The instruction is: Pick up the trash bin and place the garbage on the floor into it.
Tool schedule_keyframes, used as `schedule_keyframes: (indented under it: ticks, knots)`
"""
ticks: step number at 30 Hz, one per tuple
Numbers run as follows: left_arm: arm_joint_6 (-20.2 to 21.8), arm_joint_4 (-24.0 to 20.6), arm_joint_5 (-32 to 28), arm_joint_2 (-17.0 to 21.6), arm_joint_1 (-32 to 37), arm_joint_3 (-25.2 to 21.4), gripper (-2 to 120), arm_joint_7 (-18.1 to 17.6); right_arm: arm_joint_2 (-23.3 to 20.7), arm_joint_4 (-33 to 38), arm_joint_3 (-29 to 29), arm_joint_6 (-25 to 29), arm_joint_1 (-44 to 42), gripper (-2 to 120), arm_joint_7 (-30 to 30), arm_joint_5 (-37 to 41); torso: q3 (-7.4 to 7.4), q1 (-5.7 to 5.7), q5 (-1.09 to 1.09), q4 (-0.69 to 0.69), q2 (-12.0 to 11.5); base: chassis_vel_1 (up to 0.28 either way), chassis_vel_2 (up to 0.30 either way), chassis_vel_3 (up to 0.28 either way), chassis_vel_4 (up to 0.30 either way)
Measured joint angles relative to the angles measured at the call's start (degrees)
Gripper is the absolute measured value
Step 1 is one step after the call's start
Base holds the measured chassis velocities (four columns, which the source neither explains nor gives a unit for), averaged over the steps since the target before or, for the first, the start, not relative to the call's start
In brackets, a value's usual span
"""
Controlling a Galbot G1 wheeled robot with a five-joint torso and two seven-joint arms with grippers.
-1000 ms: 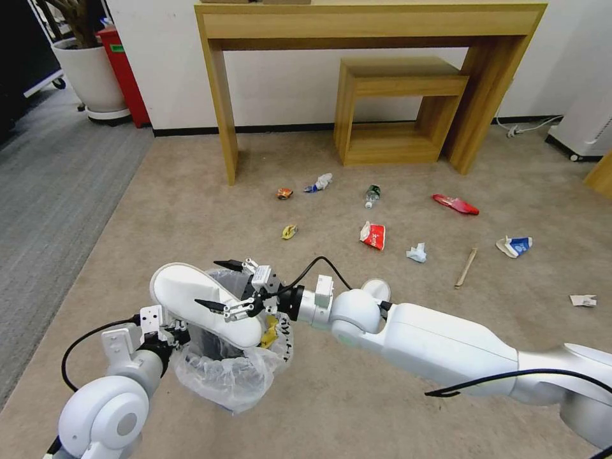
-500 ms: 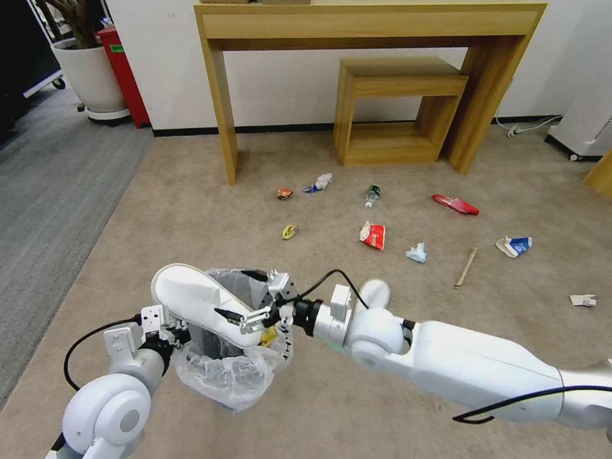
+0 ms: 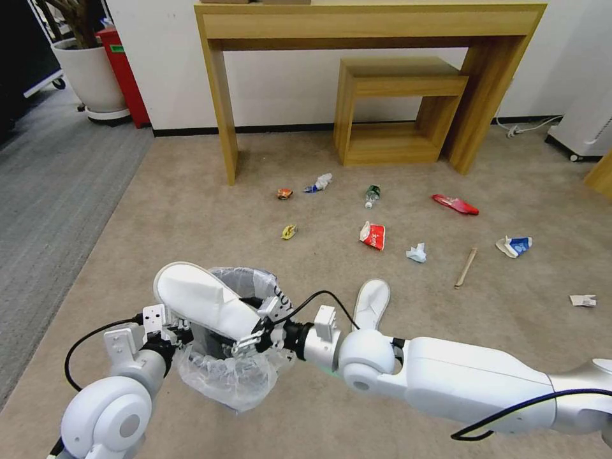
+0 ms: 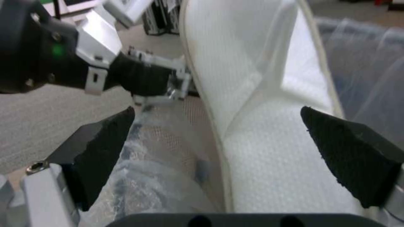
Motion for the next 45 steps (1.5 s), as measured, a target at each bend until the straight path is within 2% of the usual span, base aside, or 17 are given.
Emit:
schedule_keyframes:
  ticks: [5, 16, 28, 36, 41, 45]
  knots:
    - [0.0, -0.5, 0.1, -0.1, 0.5, -0.2, 1, 0.1, 0.9, -0.4, -1.2, -1.6, 0.5, 100, 2.2, 1.2, 0.0, 0.0, 0.0, -0.01, 0.0, 0.0, 0.0, 0.0, 0.0]
    - [-0.2, -1.0, 0.8, -0.9, 1.1, -0.1, 1, 0.3, 6.2, -2.0, -3.4, -8.2, 3.2, 99, 10.4, 6.0, 0.0, 0.0, 0.01, 0.0, 0.0, 0.0, 0.0, 0.0, 0.0]
    - [-0.4, -1.4, 1.6, -1.7, 1.6, 0.3, 1, 0.5, 7.8, -2.5, -3.3, -10.1, 3.2, 99, 13.9, 5.9, 0.01, 0.0, 0.0, -0.01, 0.0, 0.0, 0.0, 0.0, 0.0]
    - [-0.6, -2.2, 3.1, -2.4, 3.1, 0.0, 1, 1.0, 12.4, -4.0, -3.8, -11.7, 3.0, 100, 17.0, 6.7, 0.0, 0.0, 0.0, 0.0, 0.0, 0.0, 0.0, 0.0, 0.0]
    - [-0.8, -2.2, 3.8, -2.5, 3.7, -0.3, 1, 1.3, 12.3, -2.6, -3.7, -12.0, 3.0, 100, 17.8, 7.1, 0.0, 0.0, 0.0, 0.0, 0.0, 0.0, 0.0, 0.0, 0.0]
    - [-1.1, -2.3, 4.3, -2.9, 4.5, -1.2, 1, 1.5, 9.6, 0.2, -3.2, -11.8, 3.2, 100, 17.4, 7.2, 0.0, 0.0, 0.01, -0.02, 0.0, 0.0, 0.0, 0.0, 0.0]
